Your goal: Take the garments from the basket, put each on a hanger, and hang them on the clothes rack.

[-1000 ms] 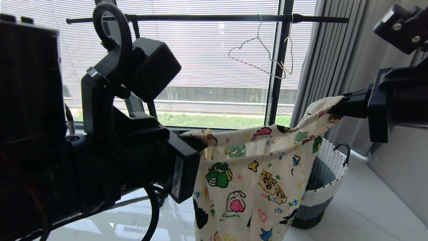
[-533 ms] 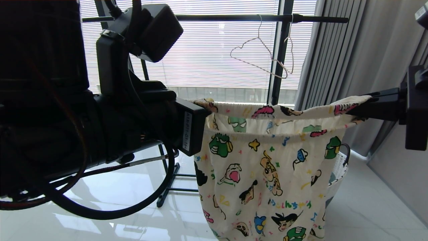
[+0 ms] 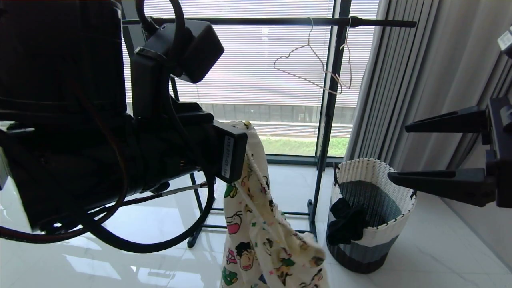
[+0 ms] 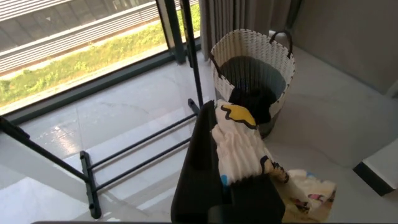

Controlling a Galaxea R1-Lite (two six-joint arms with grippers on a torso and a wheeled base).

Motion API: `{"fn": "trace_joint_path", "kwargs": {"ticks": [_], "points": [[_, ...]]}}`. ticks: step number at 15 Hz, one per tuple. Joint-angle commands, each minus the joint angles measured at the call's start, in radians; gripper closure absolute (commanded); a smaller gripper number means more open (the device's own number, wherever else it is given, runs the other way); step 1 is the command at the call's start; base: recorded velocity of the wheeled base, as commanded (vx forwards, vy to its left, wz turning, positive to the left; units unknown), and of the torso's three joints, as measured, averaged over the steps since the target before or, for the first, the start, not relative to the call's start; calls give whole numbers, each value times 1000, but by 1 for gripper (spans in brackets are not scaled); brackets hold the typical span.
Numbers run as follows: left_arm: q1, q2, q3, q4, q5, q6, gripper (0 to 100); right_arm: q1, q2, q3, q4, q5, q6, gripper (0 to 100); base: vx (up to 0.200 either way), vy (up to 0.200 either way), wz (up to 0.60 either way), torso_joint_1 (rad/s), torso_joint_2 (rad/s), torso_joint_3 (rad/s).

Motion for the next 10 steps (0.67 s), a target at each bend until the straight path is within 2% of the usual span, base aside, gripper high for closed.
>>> {"fn": "trace_joint_path", "kwargs": {"ticks": [1,2,4,7,10], "points": [[16,19,4,0,36,3,100,10,-50,58,-1,-4,0,0,0,0,0,0,0,0],[36,16,23,7,49,10,100,-8,-60,71,-2,-10,2,0,0,0,0,0,0,0],[116,-29,90,11,52,64,100,-143,-66,88,2,-32,0,0,0,0,0,0,0,0],[345,-156,210,119,49,88,100,-377,-63,134,-2,-116,4,0,0,0,0,0,0,0],[583,-254,339,125,44,99,100,-529,-64,191,-15,-171,-29,0,0,0,0,0,0,0]]}}
